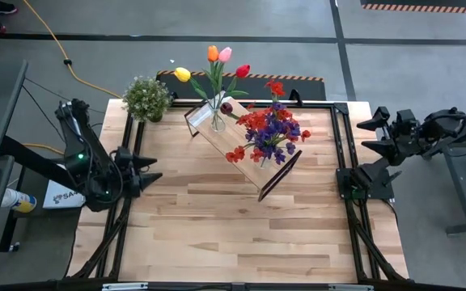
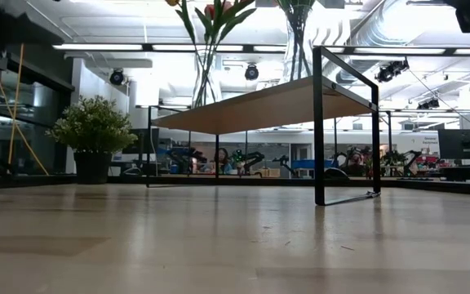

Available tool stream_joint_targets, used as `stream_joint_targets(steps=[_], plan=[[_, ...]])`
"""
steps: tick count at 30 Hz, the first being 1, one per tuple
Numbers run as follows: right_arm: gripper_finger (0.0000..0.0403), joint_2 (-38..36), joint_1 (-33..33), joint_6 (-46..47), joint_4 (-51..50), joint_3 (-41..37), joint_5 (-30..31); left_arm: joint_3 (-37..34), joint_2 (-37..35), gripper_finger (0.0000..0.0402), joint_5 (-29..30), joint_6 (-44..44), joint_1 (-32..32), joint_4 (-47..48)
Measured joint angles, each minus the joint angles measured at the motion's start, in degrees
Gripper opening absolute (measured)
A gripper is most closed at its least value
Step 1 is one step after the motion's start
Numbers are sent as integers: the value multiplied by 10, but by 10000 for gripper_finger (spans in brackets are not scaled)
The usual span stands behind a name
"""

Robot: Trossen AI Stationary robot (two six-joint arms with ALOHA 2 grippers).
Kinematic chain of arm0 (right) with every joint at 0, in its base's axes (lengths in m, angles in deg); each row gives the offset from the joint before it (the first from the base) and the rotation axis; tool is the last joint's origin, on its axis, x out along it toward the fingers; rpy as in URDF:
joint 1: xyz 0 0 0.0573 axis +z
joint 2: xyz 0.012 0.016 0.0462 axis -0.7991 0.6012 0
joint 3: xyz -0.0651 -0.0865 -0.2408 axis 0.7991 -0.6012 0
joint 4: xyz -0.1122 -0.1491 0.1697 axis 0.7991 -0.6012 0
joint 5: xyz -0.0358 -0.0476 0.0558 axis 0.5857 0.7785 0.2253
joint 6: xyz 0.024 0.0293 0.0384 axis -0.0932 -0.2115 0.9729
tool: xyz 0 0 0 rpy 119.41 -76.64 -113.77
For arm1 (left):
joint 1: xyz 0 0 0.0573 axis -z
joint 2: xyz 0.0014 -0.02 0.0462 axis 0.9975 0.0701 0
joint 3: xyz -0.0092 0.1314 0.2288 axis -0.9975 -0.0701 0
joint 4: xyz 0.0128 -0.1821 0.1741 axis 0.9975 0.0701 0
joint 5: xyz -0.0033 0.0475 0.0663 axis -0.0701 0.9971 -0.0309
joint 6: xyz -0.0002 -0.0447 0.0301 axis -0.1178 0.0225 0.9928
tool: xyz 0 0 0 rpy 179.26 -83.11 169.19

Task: Pick and place flowers into a vace then onto a shelf
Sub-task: Return to Home Position

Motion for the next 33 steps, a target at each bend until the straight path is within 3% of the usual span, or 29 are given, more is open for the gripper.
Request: stream_joint_targets(steps=[6, 18, 26, 33], plan=[[323, 0, 0, 0, 0, 0, 1, -58, 0, 388, 20, 20, 0, -111], [323, 0, 0, -5, 0, 0, 26, -146, 0, 388, 49, 8, -4, -215], [324, 0, 0, -16, -2, 0, 26, -173, 1, 388, -8, 8, -88, -264], [324, 0, 0, -11, -19, 0, 26, -199, 0, 388, -64, 148, -175, -402]])
